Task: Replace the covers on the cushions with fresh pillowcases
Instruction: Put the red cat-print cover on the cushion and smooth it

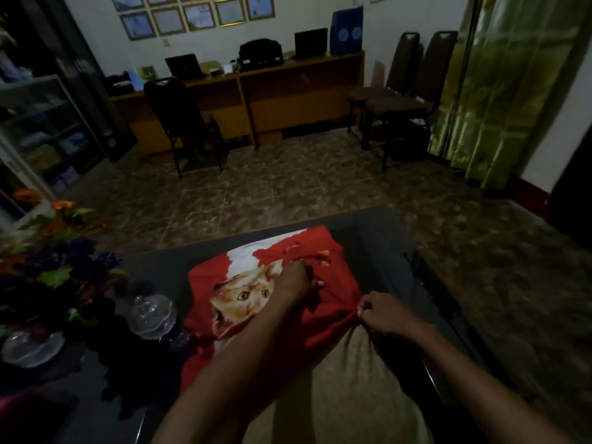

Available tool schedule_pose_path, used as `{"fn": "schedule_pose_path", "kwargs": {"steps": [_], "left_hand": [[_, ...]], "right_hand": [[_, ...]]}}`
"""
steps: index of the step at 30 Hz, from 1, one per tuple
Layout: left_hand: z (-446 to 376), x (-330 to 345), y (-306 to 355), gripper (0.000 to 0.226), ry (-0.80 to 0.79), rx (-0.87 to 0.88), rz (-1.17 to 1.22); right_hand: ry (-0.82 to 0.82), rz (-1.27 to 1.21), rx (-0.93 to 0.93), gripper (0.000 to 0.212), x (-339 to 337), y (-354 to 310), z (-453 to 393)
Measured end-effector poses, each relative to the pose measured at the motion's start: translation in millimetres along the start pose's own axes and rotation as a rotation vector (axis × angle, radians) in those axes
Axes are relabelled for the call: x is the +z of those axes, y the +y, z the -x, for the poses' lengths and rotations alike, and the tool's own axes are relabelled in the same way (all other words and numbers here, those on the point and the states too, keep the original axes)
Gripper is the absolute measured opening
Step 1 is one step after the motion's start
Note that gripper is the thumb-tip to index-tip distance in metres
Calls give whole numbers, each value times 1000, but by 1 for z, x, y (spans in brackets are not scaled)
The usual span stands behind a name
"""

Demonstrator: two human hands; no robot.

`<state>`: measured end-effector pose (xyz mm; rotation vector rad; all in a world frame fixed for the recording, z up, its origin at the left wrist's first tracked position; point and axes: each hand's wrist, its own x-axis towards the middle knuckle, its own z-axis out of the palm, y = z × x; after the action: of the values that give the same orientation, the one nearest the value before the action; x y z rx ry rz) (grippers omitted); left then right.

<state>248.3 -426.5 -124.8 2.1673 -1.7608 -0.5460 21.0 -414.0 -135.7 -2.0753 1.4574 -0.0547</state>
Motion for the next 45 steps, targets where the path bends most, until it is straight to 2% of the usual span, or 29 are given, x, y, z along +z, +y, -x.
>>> {"fn": "schedule_pose_path", "kwargs": {"steps": [2,3,5,6,8,9,10,11,13,16,19,23,25,27,31,33,35,37,38,41,45], "left_hand": [[4,1,-1,13,18,51,-45],[8,1,-2,13,50,107,-66],[24,-4,5,22,110,235,-66],[34,-7,13,29,77,280,-62],[53,-8,31,41,-149,263,-81],[60,-7,40,44,-246,232,-131],[65,-3,47,44,-283,217,-205],[68,-1,52,41,-271,208,-272],[73,0,59,33,-207,196,-292],[73,-11,62,23,-146,187,-145],[76,-46,63,7,-79,197,63],[78,-102,64,21,165,264,289],[78,-128,66,23,271,311,404],[77,-152,69,16,300,341,536],[67,-170,65,27,342,329,715],[63,-168,58,29,319,260,777],[60,-160,48,19,259,170,829],[61,-148,32,7,243,130,744],[61,-141,21,10,253,105,699],[65,-131,-11,51,285,-34,643],[79,-139,-47,70,222,-78,643]], "right_hand": [[43,-203,22,17,7,-1,-4],[72,-327,53,27,14,2,-6],[67,-588,180,73,37,17,-12],[26,-691,234,89,56,34,-22],[-81,-827,275,106,83,49,-28],[-117,-838,248,99,84,43,-18],[-119,-832,196,79,83,34,-8],[-105,-806,126,61,76,20,5],[-33,-834,105,47,66,1,16],[69,-951,210,51,51,-14,16],[178,-921,181,37,24,-40,12],[349,-848,56,47,-36,-95,10],[391,-756,-19,55,-70,-122,11],[439,-559,-81,56,-103,-145,17],[559,-214,-122,67,-129,-176,28],[509,-60,-144,65,-122,-186,28],[355,90,-220,54,-111,-191,29],[181,69,-274,47,-102,-199,38],[133,36,-286,42,-98,-203,41],[-23,-95,-282,32,-90,-219,44],[-245,-258,-236,32,-83,-232,33]]}}
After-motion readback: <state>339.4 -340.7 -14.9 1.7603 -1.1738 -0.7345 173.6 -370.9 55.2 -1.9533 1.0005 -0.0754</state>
